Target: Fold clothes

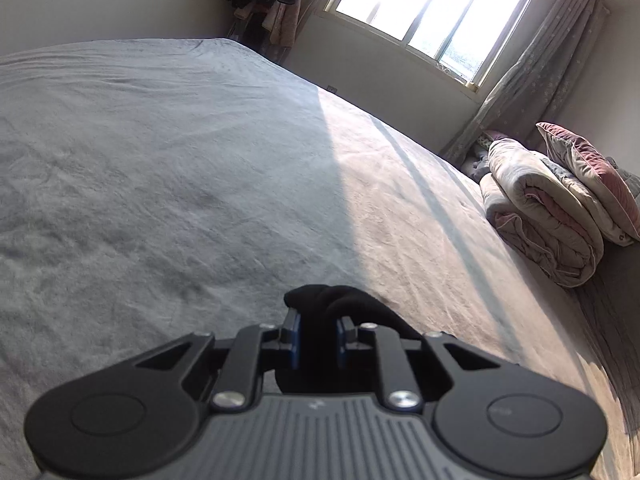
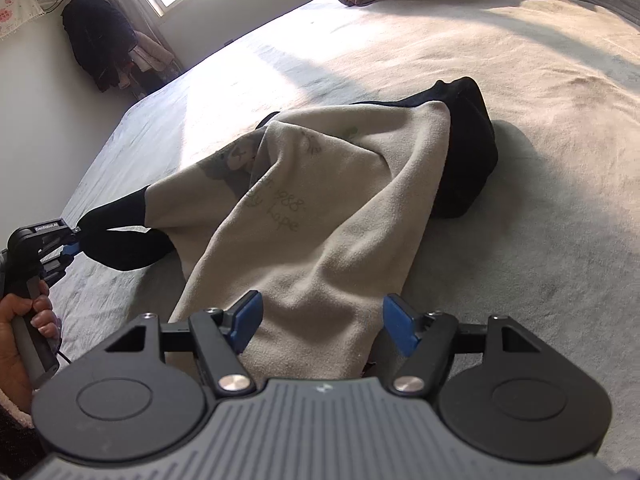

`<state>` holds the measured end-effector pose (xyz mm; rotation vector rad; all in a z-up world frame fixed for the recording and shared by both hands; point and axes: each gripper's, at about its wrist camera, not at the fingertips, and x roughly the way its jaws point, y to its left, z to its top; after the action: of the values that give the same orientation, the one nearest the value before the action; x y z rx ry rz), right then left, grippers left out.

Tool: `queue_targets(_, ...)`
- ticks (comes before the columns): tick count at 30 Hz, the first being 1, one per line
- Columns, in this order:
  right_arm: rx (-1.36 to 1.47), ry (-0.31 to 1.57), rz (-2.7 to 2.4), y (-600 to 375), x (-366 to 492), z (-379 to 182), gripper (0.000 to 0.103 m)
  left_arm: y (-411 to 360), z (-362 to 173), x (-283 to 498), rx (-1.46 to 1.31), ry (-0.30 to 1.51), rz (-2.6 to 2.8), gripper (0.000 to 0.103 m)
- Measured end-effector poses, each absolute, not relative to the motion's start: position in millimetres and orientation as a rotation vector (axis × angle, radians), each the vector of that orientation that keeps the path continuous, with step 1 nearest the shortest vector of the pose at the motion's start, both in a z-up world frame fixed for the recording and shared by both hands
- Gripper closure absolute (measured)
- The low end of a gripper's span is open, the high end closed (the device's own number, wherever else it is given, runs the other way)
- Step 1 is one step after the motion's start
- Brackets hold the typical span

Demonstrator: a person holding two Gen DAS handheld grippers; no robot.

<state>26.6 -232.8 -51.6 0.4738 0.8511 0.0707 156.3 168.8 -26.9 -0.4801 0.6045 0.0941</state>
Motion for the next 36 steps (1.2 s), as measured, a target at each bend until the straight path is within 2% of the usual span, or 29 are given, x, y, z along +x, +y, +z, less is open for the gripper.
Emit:
queue_targets(10, 0.443, 0.868, 0.067, -231, 26, -55, 0.033, 181, -29, 153, -0.337, 0.602, 0.202, 0.085)
queue_targets(14, 0.443, 0.864, 0.046, -235, 25, -55, 0.033, 172, -30, 149, -0.292, 0.641, 0.177, 0.08)
queue_targets(18, 0.45, 0.868, 0.043, -238, 23, -54, 0.032, 164, -31, 145, -0.248, 0.68, 0.151, 0.06)
queue_targets(20, 0.438, 0.877, 0.072, -236, 19, -53, 0.032, 159, -31, 141, -0.227, 0.702, 0.14, 0.057)
queue_targets(30, 0.336, 0.923, 0.168, -213, -2, -52, 0.032, 131, -28, 92, -0.211, 0.816, 0.022, 0.049)
queue_targets(36, 0.446, 0.994, 0.188, -214, -15, -68, 0.033, 107, -36, 62, -0.272, 0.879, -0.101, 0.049)
